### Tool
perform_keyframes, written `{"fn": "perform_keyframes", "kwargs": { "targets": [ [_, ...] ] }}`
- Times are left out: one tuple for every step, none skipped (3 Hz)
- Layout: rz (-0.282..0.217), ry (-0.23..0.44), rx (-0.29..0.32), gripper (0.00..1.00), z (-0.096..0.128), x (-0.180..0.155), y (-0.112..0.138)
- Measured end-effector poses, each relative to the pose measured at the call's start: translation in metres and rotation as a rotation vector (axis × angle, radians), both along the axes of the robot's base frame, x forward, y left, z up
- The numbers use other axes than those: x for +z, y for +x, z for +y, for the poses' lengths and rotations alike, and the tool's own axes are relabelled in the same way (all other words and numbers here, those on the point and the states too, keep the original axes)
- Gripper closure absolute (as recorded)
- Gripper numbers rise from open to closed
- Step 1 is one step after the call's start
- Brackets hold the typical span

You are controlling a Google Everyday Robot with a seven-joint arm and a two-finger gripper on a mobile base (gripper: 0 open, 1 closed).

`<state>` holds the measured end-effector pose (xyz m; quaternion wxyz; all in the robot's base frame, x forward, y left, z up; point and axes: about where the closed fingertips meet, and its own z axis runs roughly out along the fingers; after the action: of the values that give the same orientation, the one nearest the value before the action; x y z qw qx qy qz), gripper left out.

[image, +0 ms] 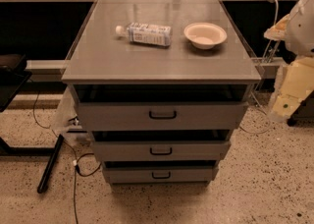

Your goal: Open middle drawer

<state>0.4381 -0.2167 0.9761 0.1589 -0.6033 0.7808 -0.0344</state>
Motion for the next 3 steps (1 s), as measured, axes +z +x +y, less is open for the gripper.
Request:
{"fn": "perform_keyframes", "kwargs": {
  "targets": [
    [-0.002,0.000,0.000,0.00,0.000,0.000,0.000],
    [0.004,-0.003,0.016,0.00,0.003,-0.024,-0.007],
    [-0.003,0.036,0.069,0.00,0.001,-0.075,-0.021]
  ]
}}
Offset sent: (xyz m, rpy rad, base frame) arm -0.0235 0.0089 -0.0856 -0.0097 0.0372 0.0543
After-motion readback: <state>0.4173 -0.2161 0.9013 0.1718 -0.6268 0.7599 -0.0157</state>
